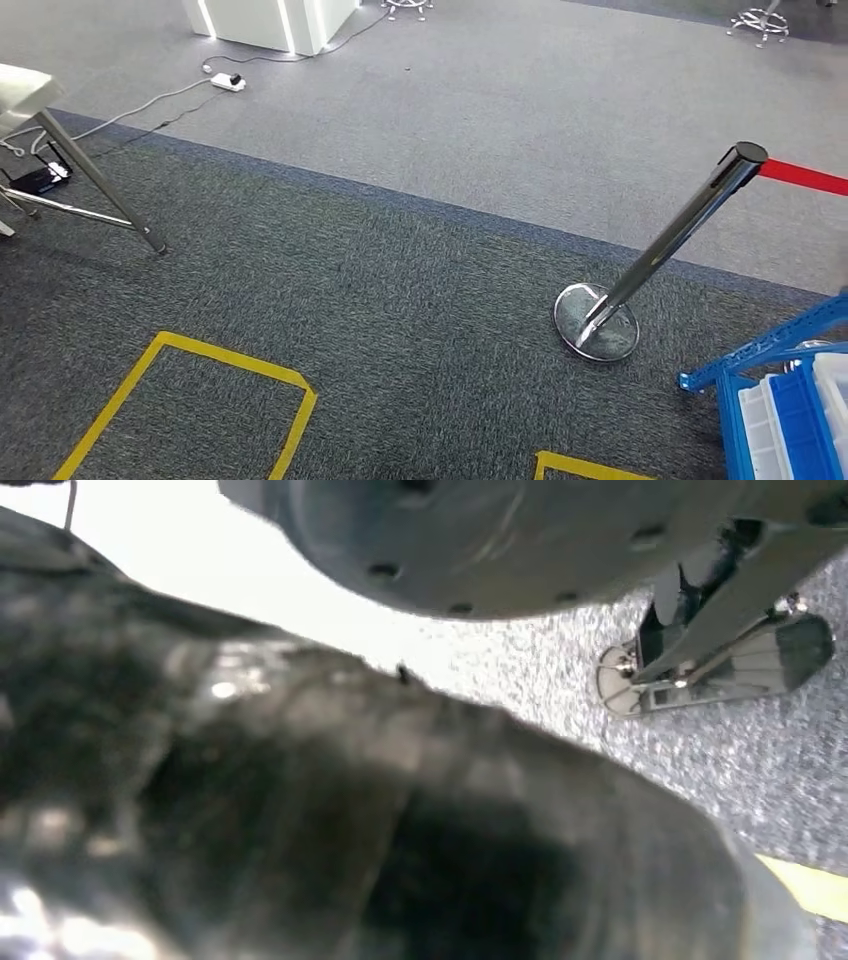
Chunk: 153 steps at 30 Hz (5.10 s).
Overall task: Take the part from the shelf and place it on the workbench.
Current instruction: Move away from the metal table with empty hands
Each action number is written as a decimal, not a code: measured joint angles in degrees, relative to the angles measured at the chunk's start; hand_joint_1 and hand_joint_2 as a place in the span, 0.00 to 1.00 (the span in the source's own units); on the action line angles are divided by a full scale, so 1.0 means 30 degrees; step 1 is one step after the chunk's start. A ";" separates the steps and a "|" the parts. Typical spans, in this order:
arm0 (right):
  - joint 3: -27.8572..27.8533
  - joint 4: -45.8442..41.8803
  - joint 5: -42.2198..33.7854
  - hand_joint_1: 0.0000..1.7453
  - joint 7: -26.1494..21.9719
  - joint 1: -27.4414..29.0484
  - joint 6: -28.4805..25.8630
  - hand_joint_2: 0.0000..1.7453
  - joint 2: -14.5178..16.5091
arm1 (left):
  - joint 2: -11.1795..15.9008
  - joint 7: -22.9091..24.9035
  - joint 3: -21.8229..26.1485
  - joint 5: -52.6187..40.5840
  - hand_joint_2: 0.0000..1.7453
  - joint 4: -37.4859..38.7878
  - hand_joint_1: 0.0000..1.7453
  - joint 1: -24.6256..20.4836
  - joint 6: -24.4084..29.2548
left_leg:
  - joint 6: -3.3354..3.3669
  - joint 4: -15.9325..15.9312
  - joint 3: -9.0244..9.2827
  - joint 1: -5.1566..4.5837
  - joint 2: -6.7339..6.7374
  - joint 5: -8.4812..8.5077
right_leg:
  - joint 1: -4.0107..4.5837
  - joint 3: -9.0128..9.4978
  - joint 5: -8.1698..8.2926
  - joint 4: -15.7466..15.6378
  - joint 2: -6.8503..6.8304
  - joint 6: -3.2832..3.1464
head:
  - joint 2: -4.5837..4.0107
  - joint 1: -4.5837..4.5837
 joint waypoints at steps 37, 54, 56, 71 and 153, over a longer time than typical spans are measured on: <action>0.0036 0.0033 0.0626 0.00 0.0148 -0.0023 0.0665 0.00 -0.0015 | -0.0155 -0.0614 0.0022 0.0169 0.00 0.0000 0.00 -0.0011 -0.0818 | 0.0051 -0.0099 0.0159 -0.0152 0.1476 -0.0118 | -0.0031 -0.0781 0.0177 0.1452 -0.1310 0.0109 | 0.0000 0.0013; 0.0046 0.0047 0.1080 0.00 0.0333 -0.0088 0.0794 0.00 -0.0006 | -0.0178 -0.0443 0.0106 0.0224 0.00 0.0000 0.00 0.0057 -0.0807 | -0.0658 0.1272 -0.0638 -0.0054 -0.0670 -0.0159 | 0.0140 0.1081 0.1113 -0.1797 0.0738 -0.0874 | 0.0000 -0.0037; 0.0053 0.0049 0.1182 0.00 0.0341 -0.0104 0.0812 0.00 0.0007 | -0.0151 -0.0401 0.0140 0.0222 0.00 0.0000 0.00 0.0044 -0.0799 | -0.0567 0.0332 -0.0296 -0.0084 -0.1168 0.0026 | 0.0095 0.0938 0.1084 -0.1681 0.1099 -0.0668 | 0.0000 -0.0035; 0.0049 0.0089 0.1377 0.00 0.0357 -0.0083 0.0902 0.00 0.0016 | -0.0149 -0.0419 0.0311 0.0228 0.00 0.0000 0.00 0.0017 -0.0748 | -0.0446 -0.0087 0.0376 -0.0175 0.2010 -0.0273 | 0.0122 0.0852 0.1110 -0.1646 -0.2470 -0.0279 | 0.0000 0.0036; 0.0004 0.0142 0.1903 0.00 0.0616 -0.0003 0.1000 0.00 0.0051 | -0.0002 -0.0616 0.0561 0.0180 0.00 0.0000 0.00 0.0011 -0.0832 | -0.0252 -0.0087 -0.0085 0.0112 -0.0040 0.0301 | -0.0014 0.0052 0.0401 -0.0205 -0.0115 -0.0210 | 0.0000 0.0056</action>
